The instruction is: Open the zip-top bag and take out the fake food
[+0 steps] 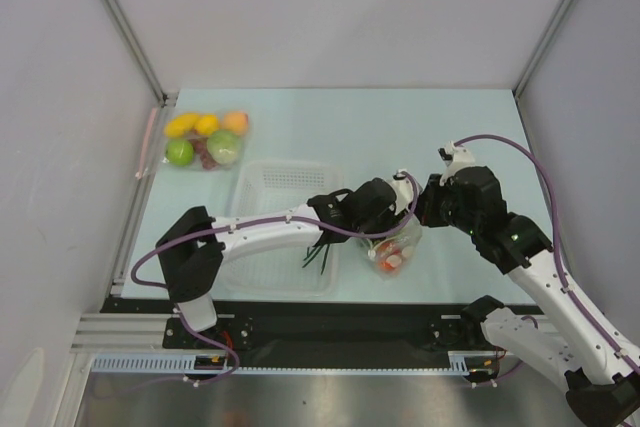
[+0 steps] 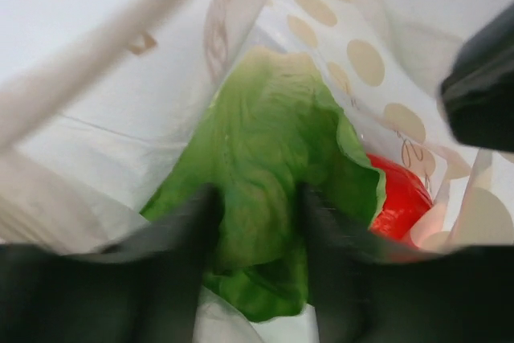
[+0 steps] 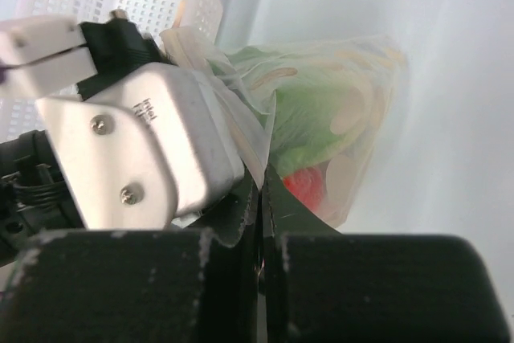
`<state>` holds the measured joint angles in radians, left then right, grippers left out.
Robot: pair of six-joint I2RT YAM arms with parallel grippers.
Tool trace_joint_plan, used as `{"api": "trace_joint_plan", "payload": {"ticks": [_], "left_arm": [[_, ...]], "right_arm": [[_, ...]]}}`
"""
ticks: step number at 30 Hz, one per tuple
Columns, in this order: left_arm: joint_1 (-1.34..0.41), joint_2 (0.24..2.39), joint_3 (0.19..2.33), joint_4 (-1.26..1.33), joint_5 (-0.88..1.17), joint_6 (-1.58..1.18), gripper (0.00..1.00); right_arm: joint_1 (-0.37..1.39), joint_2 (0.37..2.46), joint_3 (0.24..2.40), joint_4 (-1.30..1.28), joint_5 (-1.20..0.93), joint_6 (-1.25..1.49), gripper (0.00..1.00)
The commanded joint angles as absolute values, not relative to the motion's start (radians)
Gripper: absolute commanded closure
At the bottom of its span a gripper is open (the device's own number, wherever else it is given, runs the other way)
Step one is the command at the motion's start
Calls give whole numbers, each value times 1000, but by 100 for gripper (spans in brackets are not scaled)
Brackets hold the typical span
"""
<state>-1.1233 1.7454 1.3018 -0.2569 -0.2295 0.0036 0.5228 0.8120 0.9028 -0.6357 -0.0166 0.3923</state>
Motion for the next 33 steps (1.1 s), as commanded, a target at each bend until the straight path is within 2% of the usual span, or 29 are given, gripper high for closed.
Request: {"api": "trace_joint_plan", "payload": {"ticks": [1,3,4,6,21,33], "left_arm": [[-1129,1764,1333,-331,-199,6,61],[-1129,1764,1335,-340,-183,6,76],[-1129,1763,1335,-342,-178,5,90],[-1129,1753,1336,-341,-160,6,99],[-1124,1595,1485,-331,-43,-75,100],[-1103,1419,1451,-339,-54,-78,100]], "right_arm": [[525,808,911,-618,-14,391,100],[525,808,908,-620,-14,391,100],[525,808,908,-618,-14,391,100],[525,807,907,-618,-14,390,100],[525,833,874,-621,-2,380,100],[526,861,870,-630,55,370,100]]}}
